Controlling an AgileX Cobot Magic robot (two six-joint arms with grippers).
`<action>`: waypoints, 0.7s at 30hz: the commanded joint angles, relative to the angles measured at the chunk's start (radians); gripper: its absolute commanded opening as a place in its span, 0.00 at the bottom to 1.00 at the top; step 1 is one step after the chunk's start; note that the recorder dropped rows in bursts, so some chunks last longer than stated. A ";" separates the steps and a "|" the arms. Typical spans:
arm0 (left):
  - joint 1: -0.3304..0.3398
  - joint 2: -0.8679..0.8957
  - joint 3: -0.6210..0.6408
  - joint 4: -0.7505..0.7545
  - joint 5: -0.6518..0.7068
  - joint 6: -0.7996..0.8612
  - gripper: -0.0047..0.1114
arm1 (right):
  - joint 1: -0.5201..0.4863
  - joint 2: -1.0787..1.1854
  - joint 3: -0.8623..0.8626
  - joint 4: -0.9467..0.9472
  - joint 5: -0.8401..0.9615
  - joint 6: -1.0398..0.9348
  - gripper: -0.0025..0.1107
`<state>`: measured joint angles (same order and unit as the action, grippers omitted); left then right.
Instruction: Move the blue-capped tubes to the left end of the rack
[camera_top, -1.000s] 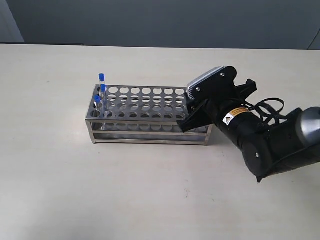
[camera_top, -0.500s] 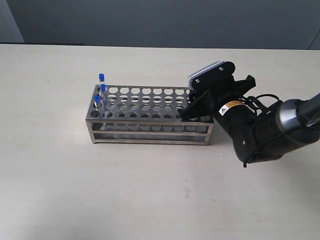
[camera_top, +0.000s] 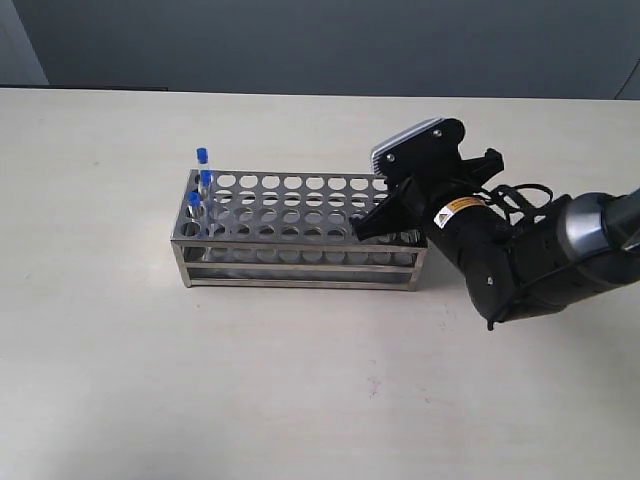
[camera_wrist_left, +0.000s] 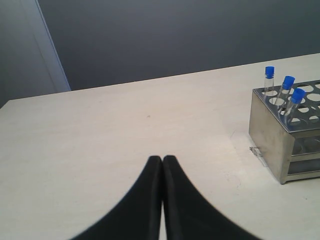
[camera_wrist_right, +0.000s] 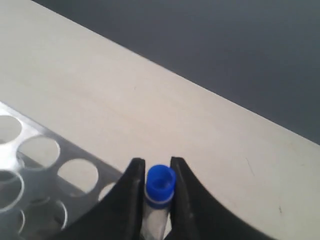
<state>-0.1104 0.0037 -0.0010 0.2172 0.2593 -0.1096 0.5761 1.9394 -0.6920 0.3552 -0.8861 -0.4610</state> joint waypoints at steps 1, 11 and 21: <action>0.001 -0.004 0.001 0.005 -0.002 -0.004 0.04 | 0.006 -0.105 -0.001 -0.013 -0.037 -0.021 0.03; 0.001 -0.004 0.001 0.005 -0.002 -0.004 0.04 | 0.084 -0.277 -0.001 -0.013 0.071 -0.021 0.02; 0.001 -0.004 0.001 0.005 -0.002 -0.004 0.04 | 0.215 -0.309 -0.003 -0.221 0.120 0.269 0.02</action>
<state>-0.1104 0.0037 -0.0010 0.2172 0.2593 -0.1096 0.7662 1.6413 -0.6920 0.2111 -0.7729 -0.3165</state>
